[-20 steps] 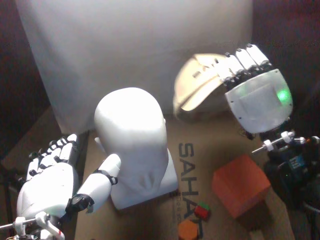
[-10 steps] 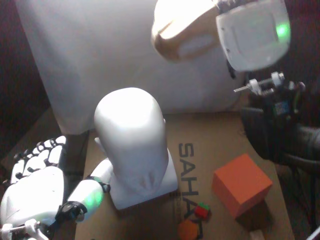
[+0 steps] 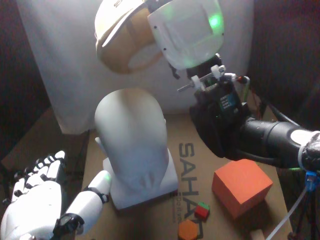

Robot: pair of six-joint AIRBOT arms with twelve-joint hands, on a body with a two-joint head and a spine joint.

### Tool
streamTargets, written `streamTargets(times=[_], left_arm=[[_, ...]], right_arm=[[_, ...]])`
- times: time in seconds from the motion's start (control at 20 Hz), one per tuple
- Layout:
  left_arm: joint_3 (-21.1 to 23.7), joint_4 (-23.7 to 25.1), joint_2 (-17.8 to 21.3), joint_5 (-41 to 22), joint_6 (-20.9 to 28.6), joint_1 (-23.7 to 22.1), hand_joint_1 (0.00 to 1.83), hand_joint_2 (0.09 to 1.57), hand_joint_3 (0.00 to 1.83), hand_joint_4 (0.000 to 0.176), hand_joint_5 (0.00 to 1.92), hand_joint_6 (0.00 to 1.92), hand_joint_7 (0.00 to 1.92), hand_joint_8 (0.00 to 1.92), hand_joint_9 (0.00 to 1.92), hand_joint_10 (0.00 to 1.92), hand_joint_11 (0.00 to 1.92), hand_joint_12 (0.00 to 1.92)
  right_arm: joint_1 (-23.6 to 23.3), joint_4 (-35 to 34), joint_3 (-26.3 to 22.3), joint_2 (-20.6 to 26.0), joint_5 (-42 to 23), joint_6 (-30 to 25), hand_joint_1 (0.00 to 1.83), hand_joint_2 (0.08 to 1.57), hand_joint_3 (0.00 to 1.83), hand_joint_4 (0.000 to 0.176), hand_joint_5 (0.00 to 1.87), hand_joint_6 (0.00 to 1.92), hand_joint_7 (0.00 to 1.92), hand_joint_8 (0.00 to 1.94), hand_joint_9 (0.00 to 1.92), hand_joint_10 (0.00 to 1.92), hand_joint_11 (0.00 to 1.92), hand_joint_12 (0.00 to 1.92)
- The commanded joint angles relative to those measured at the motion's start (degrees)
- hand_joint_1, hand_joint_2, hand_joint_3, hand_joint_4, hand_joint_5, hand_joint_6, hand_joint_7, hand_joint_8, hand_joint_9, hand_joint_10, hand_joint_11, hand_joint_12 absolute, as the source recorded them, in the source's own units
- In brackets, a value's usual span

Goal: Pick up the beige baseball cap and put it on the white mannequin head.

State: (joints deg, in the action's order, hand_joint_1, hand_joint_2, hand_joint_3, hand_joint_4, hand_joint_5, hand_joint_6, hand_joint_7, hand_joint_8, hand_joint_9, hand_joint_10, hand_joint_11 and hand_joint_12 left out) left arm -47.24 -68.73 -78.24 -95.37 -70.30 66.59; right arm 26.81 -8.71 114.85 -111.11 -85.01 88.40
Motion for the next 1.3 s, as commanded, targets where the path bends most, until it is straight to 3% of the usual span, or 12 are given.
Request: streamTargets(times=[0.0, 0.2, 0.35, 0.5, 0.8, 1.0, 1.25], left_arm=[[0.1, 3.4, 0.8, -5.6, 0.5, 0.1, 0.0, 1.14, 0.0, 0.0, 0.14, 0.0, 0.14, 0.0, 0.14, 0.0, 0.0, 0.56], [2.4, 5.7, 2.2, -5.6, -1.0, 2.4, 0.0, 1.14, 0.0, 0.0, 0.14, 0.0, 0.15, 0.0, 0.15, 0.0, 0.0, 0.54], [4.4, 6.5, 2.5, -5.7, -1.8, 3.6, 0.0, 1.14, 0.0, 0.0, 0.14, 0.0, 0.14, 0.0, 0.14, 0.0, 0.0, 0.54], [5.8, 6.9, 2.3, -5.7, -2.2, 4.5, 0.0, 1.13, 0.0, 0.0, 0.15, 0.0, 0.16, 0.0, 0.16, 0.0, 0.0, 0.61], [6.8, 8.1, 2.7, -5.7, -3.2, 6.2, 0.0, 1.13, 0.0, 0.0, 0.15, 0.0, 0.15, 0.0, 0.16, 0.0, 0.0, 0.57], [6.9, 8.9, 3.5, -5.7, -3.7, 7.4, 0.0, 1.13, 0.0, 0.0, 0.14, 0.0, 0.14, 0.0, 0.15, 0.0, 0.0, 0.58], [6.3, 8.5, 3.9, -5.7, -3.5, 8.0, 0.0, 1.14, 0.0, 0.0, 0.14, 0.0, 0.14, 0.0, 0.14, 0.0, 0.0, 0.58]], right_arm=[[-1.2, 0.6, -0.2, -0.1, -3.1, -0.2, 1.36, 1.15, 0.0, 0.0, 0.83, 1.09, 0.92, 1.04, 0.86, 1.42, 0.8, 1.53], [-1.1, -0.7, -2.7, -0.3, 1.7, -0.9, 1.36, 1.15, 0.0, 0.0, 0.83, 1.08, 0.92, 1.04, 0.86, 1.42, 0.8, 1.52], [-0.4, 2.6, -5.9, 0.1, -1.1, 0.7, 1.37, 1.15, 0.0, 0.0, 0.82, 1.08, 0.92, 1.04, 0.86, 1.42, 0.79, 1.52], [1.3, 8.7, -10.4, 1.3, -5.0, 6.3, 1.36, 1.16, 0.0, 0.0, 0.82, 1.09, 0.92, 1.05, 0.87, 1.41, 0.79, 1.52], [5.9, 14.5, -18.7, 4.2, -10.4, 14.3, 1.36, 1.16, 0.0, 0.0, 0.81, 1.09, 0.91, 1.05, 0.88, 1.41, 0.78, 1.52], [9.4, 15.3, -22.5, 6.3, -9.4, 14.9, 1.36, 1.16, 0.0, 0.0, 0.81, 1.1, 0.92, 1.05, 0.86, 1.43, 0.79, 1.53], [10.9, 14.8, -23.2, 7.7, -7.2, 14.6, 1.36, 1.16, 0.0, 0.0, 0.8, 1.1, 0.92, 1.05, 0.85, 1.43, 0.78, 1.53]])
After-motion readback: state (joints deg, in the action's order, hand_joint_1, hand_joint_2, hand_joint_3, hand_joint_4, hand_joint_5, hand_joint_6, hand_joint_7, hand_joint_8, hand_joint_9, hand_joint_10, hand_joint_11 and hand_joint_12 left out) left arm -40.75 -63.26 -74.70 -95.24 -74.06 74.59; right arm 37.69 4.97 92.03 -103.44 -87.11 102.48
